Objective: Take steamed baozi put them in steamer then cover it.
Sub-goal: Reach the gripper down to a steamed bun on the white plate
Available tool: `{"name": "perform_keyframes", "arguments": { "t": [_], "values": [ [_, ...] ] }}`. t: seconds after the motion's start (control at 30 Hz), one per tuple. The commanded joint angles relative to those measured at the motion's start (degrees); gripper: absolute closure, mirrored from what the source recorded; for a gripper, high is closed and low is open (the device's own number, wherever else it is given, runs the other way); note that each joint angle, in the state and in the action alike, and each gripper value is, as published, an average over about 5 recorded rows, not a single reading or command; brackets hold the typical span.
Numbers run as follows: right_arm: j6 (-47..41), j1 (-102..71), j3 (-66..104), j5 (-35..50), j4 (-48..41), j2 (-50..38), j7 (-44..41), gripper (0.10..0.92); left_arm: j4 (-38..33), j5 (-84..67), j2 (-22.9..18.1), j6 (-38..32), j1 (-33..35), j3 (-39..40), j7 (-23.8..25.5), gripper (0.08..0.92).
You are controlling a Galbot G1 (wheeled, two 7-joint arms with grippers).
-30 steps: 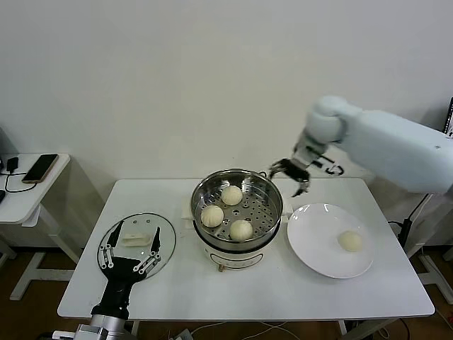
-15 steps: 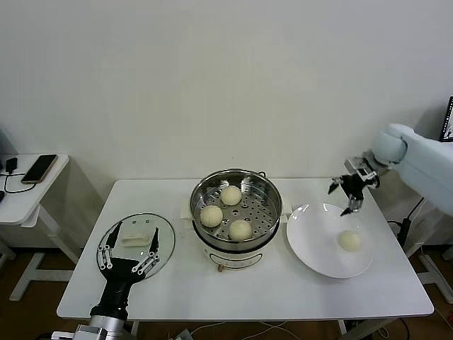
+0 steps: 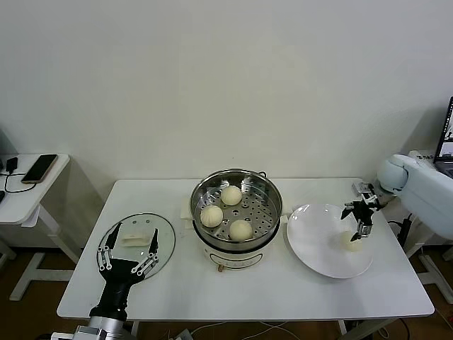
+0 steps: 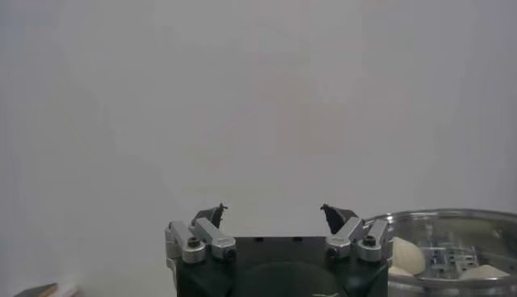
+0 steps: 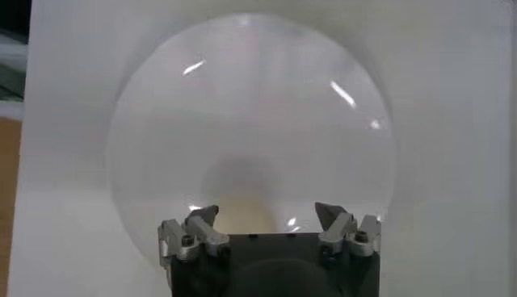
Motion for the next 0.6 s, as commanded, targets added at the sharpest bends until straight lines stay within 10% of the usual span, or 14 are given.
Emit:
{"name": "perform_keyframes", "arguments": {
  "t": [0.03,0.6],
  "values": [
    [-0.65,-3.29,1.79,-2.81,-2.39,0.09,-0.36,0.203,0.46,0.06,-0.01,-0.14,-0.10,0.01,0.00,0.177],
    [-0.11,-4.10,2.43,-5.39,-4.47,2.91,1.11,0.244,0.85,0.13,-0.15,-0.61,-0.28,0.03,-0.15,0.177]
  ]
}}
